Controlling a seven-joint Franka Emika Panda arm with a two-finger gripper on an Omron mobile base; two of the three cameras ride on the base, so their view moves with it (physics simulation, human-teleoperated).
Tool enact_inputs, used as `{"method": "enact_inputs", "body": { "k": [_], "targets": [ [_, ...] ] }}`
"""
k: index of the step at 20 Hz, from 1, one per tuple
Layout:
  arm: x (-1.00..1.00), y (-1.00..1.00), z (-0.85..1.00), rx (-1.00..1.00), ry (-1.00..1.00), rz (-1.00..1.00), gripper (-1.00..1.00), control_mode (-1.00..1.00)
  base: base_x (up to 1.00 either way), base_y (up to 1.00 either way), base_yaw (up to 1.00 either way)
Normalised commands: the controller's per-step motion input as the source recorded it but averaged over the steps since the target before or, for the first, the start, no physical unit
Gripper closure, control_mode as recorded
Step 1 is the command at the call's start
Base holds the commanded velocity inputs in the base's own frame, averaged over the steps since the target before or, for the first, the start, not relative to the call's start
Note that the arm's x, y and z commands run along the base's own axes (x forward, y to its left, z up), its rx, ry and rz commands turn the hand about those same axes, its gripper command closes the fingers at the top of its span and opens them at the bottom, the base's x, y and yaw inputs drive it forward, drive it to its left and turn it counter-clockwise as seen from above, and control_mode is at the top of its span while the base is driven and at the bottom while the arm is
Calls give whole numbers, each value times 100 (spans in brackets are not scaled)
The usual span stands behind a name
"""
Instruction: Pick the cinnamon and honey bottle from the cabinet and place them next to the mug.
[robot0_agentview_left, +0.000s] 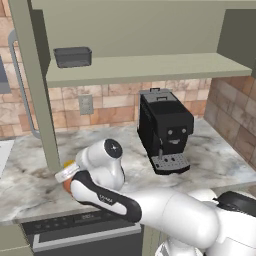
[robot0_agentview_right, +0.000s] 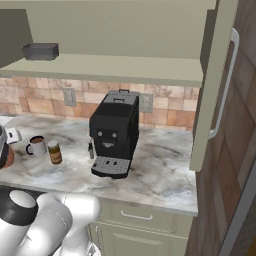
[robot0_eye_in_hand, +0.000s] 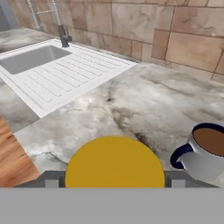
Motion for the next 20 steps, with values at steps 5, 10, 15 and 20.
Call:
{"method": "enact_inputs", "body": {
  "k": [5,10,15,20],
  "targets": [
    [0,-1,0,0,-5,2,100,-100,0,0,0],
    [0,-9,0,0,0,0,100,-100,0,0,0],
    [0,-5,-2,0,0,0,100,-100,0,0,0],
    [0,-5,-21,0,0,0,100,-100,0,0,0]
  ]
}}
